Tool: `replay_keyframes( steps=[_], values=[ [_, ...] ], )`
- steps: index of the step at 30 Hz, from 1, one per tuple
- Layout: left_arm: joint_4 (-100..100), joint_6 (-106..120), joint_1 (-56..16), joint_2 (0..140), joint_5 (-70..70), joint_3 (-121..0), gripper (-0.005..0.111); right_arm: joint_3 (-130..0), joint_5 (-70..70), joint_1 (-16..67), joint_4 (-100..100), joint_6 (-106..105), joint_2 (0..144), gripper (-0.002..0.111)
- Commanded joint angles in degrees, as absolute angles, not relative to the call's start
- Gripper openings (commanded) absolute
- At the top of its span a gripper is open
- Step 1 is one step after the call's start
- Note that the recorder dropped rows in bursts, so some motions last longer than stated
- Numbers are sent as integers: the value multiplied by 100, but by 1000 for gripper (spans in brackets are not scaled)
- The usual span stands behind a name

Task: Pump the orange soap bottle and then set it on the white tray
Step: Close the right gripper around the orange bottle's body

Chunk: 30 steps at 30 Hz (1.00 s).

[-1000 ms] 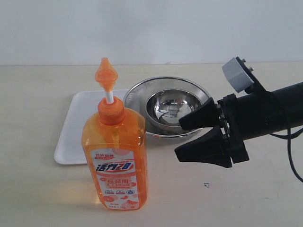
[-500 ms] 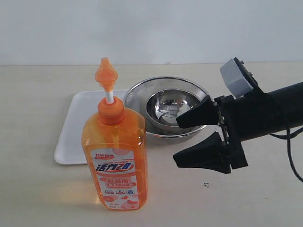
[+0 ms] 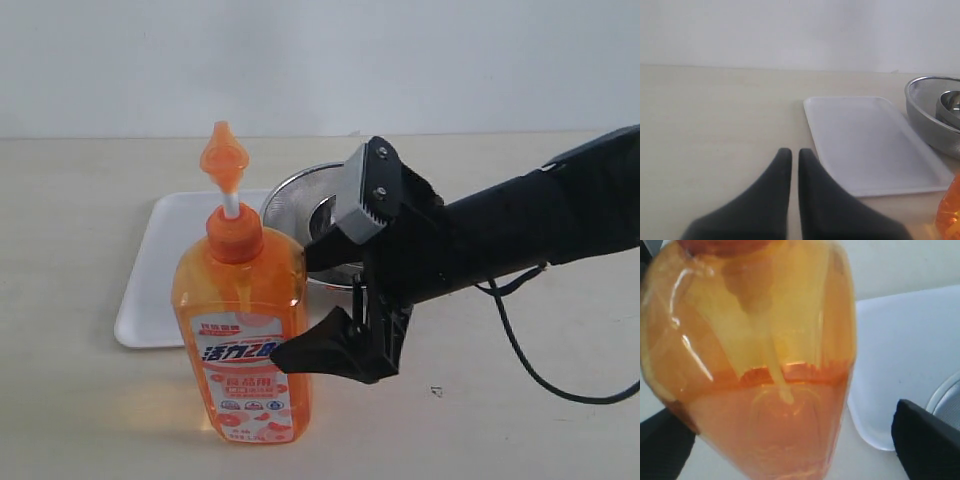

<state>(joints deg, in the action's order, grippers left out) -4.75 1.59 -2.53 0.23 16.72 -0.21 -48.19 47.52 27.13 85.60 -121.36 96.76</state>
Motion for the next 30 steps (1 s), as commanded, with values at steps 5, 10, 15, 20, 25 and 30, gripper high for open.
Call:
replay_keyframes(
  steps=[5, 10, 15, 20, 25, 30],
  values=[
    [-494, 95, -235, 0, 1694, 0, 5, -5202, 4524, 2982, 8665, -12196, 9666, 94],
    [-494, 95, -235, 0, 1694, 0, 5, -5225, 4535, 2998, 8810, -12196, 9815, 94],
    [-494, 95, -235, 0, 1694, 0, 5, -5399, 4834, 3019, 8814, -12196, 10209, 94],
    [-494, 95, -235, 0, 1694, 0, 5, -5701, 4845, 3197, 8814, -12196, 10472, 94],
    [-494, 95, -235, 0, 1694, 0, 5, -5761, 4845, 3320, 8874, -12196, 10495, 94],
    [-494, 95, -235, 0, 1694, 0, 5, -5761, 4936, 3320, 8993, -12183, 10494, 94]
  ],
)
